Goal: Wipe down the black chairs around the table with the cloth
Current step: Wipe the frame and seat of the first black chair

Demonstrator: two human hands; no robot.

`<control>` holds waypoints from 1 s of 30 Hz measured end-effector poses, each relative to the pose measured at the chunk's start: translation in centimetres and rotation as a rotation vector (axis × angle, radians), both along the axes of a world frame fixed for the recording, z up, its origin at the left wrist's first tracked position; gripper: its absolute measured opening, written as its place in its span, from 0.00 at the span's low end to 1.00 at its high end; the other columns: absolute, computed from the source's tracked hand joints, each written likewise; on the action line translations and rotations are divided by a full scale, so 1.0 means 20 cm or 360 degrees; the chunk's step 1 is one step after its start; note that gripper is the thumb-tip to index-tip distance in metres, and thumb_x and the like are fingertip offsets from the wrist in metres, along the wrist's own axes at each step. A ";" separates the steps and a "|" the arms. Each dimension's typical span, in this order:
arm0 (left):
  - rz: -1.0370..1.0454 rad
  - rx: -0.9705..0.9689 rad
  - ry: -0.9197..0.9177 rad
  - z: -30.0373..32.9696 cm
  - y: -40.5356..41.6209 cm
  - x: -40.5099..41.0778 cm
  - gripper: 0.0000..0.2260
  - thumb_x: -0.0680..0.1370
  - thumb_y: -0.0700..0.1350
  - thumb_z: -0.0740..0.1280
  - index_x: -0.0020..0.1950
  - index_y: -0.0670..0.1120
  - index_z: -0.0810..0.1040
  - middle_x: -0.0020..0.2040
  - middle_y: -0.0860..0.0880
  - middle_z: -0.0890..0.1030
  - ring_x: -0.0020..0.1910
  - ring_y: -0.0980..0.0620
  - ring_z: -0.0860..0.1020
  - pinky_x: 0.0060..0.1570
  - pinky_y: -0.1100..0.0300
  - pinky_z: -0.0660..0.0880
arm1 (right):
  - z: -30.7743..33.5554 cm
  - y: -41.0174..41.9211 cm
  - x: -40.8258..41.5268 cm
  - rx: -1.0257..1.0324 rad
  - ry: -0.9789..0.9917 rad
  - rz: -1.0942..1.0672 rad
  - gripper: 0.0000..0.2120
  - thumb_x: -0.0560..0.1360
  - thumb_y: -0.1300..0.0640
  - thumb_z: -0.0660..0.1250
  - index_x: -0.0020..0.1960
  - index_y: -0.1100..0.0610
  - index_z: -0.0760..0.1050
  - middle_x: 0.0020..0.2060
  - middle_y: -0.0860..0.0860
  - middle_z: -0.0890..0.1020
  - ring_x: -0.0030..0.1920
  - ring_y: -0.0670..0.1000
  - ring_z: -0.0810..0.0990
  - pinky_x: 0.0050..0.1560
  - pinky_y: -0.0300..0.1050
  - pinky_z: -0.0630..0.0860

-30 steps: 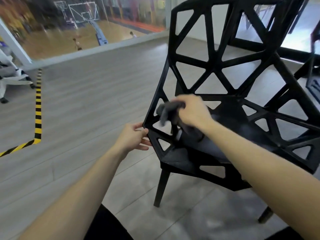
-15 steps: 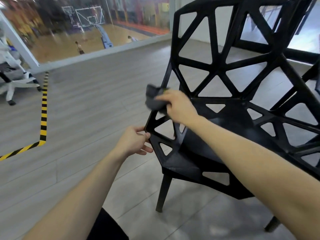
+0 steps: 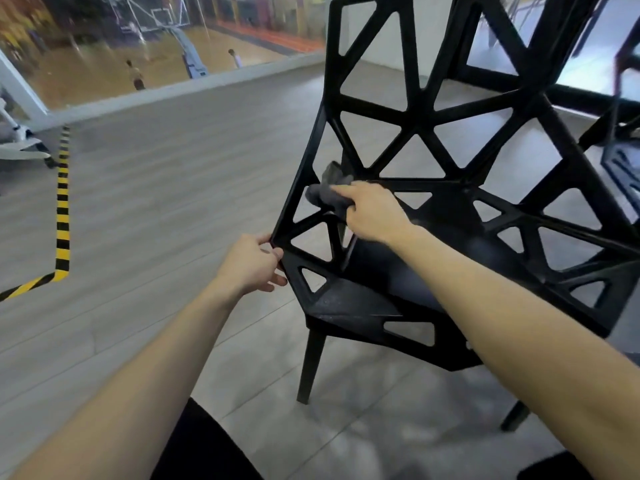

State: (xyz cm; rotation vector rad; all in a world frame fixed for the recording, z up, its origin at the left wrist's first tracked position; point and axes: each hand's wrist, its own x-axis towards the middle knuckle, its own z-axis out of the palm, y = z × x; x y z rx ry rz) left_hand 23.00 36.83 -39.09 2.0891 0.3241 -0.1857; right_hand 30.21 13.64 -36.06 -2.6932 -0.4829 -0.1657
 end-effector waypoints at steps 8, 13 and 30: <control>0.0112 -0.0369 -0.0207 -0.13 -0.12 -0.12 0.15 0.91 0.46 0.49 0.72 0.56 0.70 0.50 0.40 0.88 0.42 0.44 0.89 0.44 0.42 0.87 | -0.06 -0.55 -0.27 -0.0380 0.0376 -0.0034 0.19 0.78 0.45 0.68 0.69 0.39 0.80 0.44 0.41 0.83 0.57 0.41 0.78 0.61 0.44 0.75; 0.0293 -0.0464 -0.0449 -0.22 -0.21 -0.15 0.15 0.91 0.48 0.47 0.70 0.55 0.70 0.42 0.42 0.86 0.41 0.44 0.89 0.35 0.44 0.85 | -0.19 -0.32 -0.37 -0.0281 0.0424 -0.0193 0.28 0.84 0.37 0.58 0.80 0.48 0.69 0.73 0.58 0.73 0.73 0.63 0.72 0.72 0.55 0.69; 0.0502 0.0428 -0.0860 -0.27 -0.22 -0.09 0.23 0.83 0.40 0.58 0.79 0.52 0.68 0.70 0.45 0.75 0.68 0.42 0.74 0.69 0.44 0.72 | -0.19 -0.22 -0.42 -0.0366 0.0140 -0.0383 0.18 0.81 0.48 0.61 0.64 0.55 0.81 0.61 0.59 0.84 0.63 0.62 0.81 0.62 0.55 0.78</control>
